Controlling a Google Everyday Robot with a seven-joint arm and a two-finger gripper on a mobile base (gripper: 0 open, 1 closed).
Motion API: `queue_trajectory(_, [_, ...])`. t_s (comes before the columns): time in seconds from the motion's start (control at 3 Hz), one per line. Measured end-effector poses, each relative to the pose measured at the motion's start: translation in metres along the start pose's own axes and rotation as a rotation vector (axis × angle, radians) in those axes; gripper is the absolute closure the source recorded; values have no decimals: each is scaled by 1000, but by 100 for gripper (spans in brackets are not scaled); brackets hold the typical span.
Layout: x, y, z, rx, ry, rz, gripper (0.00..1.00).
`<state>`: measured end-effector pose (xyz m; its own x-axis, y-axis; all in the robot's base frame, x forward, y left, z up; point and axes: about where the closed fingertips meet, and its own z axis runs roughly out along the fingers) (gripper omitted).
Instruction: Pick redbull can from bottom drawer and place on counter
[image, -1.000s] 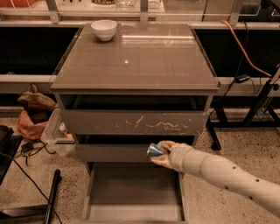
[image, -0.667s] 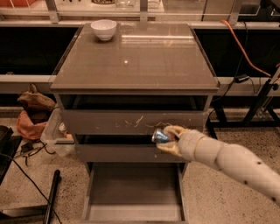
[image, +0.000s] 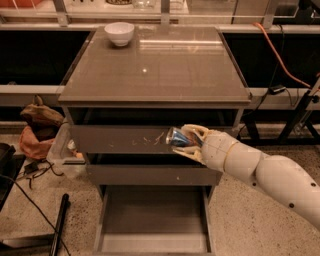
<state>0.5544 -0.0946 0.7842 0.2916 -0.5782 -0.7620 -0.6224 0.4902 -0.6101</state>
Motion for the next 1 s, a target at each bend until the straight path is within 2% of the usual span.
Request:
queue_trajectory(0.33, [0, 0, 0, 0, 0, 1, 100])
queue_trajectory(0.67, [-19, -20, 4, 22, -29, -54, 100])
queue_trajectory(1.0, [-73, -71, 20, 53, -89, -197, 100])
